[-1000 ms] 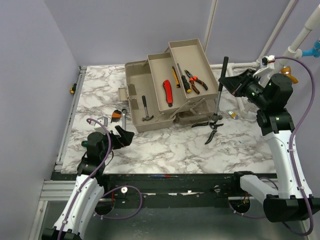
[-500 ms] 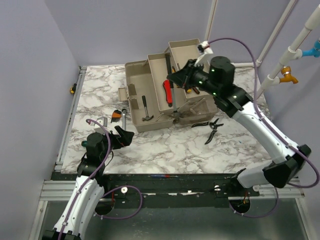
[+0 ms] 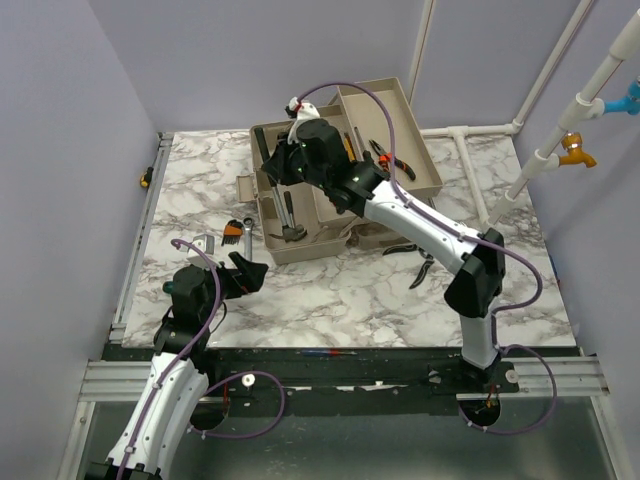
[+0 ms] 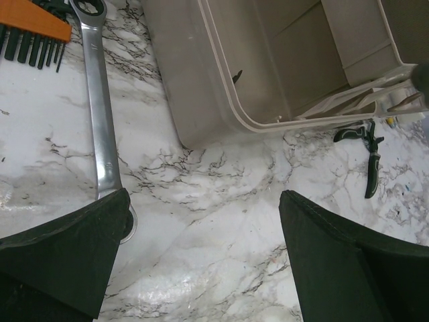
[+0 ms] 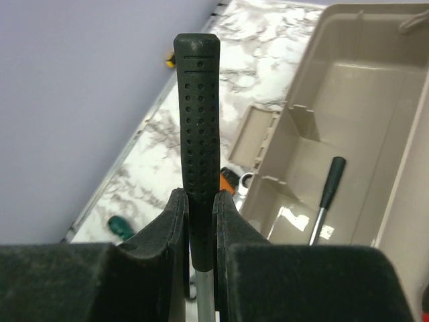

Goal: Pack the tool kit

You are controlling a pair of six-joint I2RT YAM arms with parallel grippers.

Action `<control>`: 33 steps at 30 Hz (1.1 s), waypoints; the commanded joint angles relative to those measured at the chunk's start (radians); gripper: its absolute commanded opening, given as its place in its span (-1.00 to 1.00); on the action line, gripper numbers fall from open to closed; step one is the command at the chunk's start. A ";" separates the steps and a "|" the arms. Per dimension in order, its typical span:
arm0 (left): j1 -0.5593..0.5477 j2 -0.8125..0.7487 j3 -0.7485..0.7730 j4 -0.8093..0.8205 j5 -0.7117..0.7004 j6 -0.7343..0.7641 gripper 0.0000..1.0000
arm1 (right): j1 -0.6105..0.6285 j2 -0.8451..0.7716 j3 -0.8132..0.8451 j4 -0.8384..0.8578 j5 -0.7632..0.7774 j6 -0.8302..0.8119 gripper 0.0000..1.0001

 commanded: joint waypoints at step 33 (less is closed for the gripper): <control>-0.001 0.009 -0.008 0.008 -0.011 0.007 0.91 | -0.002 0.001 0.090 -0.155 0.286 -0.077 0.16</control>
